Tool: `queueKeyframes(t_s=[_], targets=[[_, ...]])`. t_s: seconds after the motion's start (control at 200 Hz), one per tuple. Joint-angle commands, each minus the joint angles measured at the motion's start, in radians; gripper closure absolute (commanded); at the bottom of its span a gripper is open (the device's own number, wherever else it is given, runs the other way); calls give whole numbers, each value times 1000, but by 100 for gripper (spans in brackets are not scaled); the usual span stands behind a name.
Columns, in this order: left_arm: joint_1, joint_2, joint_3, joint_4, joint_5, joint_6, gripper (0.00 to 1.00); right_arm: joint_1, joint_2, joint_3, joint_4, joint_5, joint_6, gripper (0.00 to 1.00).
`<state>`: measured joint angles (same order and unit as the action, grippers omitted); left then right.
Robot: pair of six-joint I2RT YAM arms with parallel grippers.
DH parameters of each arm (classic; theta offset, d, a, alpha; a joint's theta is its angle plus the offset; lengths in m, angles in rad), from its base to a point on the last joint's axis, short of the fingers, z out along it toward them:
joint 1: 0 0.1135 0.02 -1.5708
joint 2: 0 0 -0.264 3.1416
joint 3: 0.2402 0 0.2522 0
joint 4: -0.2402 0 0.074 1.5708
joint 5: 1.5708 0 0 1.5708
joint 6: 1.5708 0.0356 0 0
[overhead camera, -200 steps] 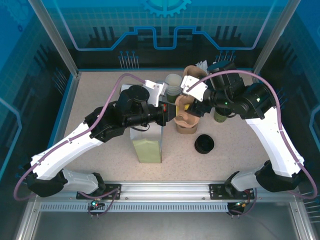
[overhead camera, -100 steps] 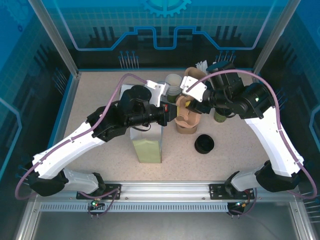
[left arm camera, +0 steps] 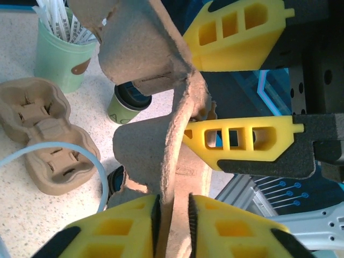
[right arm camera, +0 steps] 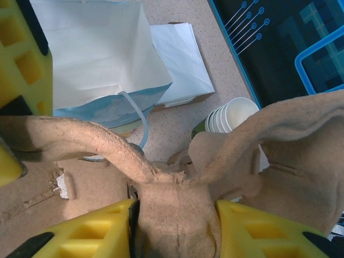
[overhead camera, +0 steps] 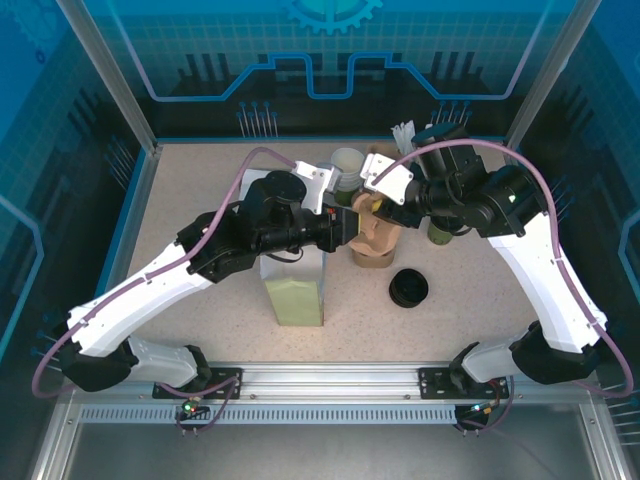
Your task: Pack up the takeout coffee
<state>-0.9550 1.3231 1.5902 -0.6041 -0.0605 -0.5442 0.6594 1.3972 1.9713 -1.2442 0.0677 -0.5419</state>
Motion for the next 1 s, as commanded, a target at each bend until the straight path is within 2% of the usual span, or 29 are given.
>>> queueKeyframes(t_s=[0.0, 0.32, 0.61, 0.81, 0.996], targets=[[-6, -9, 25, -8, -32, 22, 71, -14, -11, -18, -20, -7, -7, 61], [15, -139, 19, -155, -175, 20, 50, -15, -22, -24, 1, -41, -4, 60], [179, -345, -80, -360, -212, -101, 41, 28, 5, 7, 66, -131, 23, 60], [247, -493, -219, -430, -189, -217, 39, 87, 56, 27, 146, -220, 73, 59], [248, -565, -372, -362, -107, -311, 37, 139, 119, 26, 209, -275, 122, 58]])
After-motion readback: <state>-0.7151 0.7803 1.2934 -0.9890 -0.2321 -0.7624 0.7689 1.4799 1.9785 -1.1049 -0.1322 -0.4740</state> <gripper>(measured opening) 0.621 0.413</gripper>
